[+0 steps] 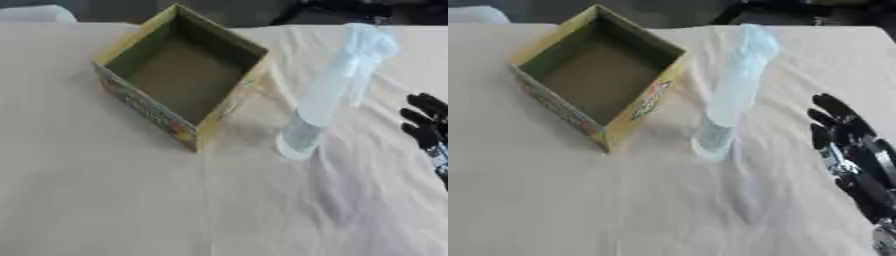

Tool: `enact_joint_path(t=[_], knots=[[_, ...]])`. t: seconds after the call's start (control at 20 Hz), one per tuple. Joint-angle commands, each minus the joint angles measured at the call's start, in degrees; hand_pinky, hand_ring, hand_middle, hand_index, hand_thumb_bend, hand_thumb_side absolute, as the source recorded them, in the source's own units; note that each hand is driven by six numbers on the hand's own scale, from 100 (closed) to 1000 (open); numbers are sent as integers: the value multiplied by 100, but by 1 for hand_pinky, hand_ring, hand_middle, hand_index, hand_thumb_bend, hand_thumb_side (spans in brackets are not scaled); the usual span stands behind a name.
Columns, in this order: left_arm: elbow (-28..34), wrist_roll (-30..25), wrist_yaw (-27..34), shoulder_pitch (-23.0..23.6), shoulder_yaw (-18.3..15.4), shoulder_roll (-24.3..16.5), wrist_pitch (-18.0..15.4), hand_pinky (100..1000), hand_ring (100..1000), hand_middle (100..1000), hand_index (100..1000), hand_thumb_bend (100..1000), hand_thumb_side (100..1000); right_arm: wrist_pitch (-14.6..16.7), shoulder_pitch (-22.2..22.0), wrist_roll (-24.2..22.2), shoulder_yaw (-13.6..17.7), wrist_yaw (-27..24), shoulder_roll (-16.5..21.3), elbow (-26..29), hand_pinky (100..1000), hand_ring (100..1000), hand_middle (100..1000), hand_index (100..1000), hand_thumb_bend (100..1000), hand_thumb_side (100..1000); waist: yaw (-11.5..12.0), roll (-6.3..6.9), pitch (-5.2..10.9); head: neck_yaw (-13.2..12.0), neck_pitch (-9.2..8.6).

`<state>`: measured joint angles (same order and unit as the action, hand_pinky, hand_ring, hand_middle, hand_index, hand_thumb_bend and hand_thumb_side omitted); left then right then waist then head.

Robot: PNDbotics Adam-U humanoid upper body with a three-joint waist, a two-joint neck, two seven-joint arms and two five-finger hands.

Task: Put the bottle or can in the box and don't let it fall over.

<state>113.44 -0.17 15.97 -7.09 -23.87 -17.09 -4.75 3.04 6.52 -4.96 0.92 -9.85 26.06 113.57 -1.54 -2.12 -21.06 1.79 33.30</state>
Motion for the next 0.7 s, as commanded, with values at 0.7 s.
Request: enact_joint_path(t=[0.7], knots=[[116, -55, 83, -7, 43, -172, 13, 991, 1000, 997, 718, 116, 759, -558, 556, -321, -262, 341, 445, 102, 1000, 1000, 1000, 1000, 100, 511, 38, 55, 248, 103, 103]])
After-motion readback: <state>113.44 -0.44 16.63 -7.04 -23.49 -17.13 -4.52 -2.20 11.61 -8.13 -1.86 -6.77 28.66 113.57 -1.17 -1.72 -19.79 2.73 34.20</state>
